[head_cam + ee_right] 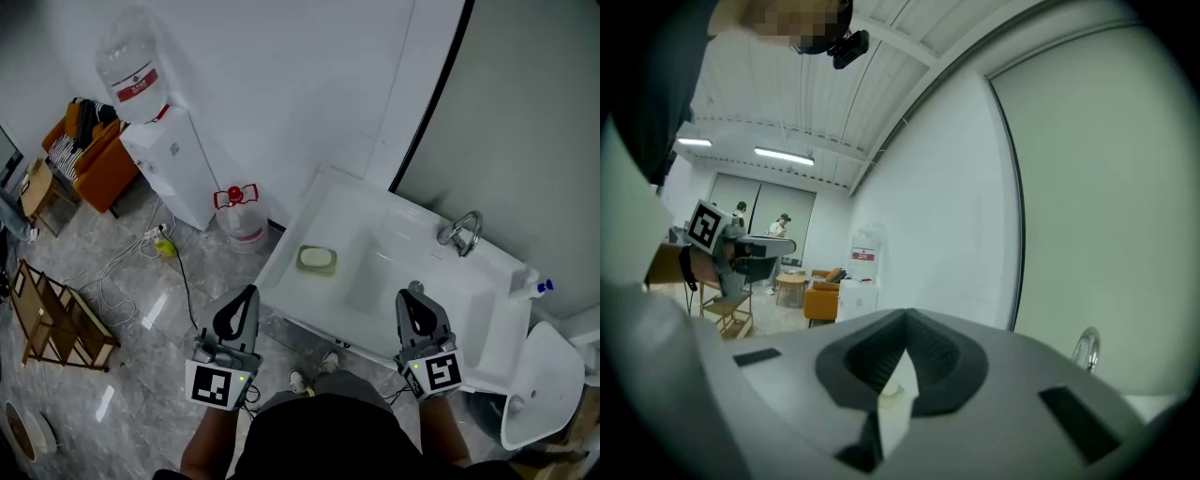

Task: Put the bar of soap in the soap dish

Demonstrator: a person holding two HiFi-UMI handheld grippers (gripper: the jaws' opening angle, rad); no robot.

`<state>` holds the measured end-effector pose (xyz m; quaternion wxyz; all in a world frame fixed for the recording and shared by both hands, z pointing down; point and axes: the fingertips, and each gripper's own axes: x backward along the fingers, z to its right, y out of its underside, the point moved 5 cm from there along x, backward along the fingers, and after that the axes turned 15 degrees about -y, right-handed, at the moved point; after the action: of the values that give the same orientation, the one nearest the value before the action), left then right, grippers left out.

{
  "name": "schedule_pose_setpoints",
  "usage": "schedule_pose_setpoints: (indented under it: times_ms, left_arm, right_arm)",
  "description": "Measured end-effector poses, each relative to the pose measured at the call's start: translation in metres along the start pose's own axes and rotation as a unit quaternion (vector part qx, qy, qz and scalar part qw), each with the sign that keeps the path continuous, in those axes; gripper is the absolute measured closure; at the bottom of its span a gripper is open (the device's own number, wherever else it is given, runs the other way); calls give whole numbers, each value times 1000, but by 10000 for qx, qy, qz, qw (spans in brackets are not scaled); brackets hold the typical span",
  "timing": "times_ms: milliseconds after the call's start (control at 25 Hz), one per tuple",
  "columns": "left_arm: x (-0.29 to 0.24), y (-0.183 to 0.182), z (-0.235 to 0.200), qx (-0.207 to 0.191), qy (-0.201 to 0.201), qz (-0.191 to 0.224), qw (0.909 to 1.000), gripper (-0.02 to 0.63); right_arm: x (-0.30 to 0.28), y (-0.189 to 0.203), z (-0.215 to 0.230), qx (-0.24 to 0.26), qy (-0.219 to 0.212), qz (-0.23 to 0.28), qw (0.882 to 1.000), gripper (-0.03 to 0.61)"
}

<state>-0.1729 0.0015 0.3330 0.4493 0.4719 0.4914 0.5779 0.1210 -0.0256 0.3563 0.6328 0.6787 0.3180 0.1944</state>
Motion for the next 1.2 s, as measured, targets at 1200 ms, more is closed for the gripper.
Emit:
schedule_pose_setpoints:
  times_ms: [1200]
  left_arm:
    - [13, -9, -1, -183, -652, 222, 9975, 594]
  right_arm:
    - [-2, -19, 38, -188, 21, 548, 9983, 568]
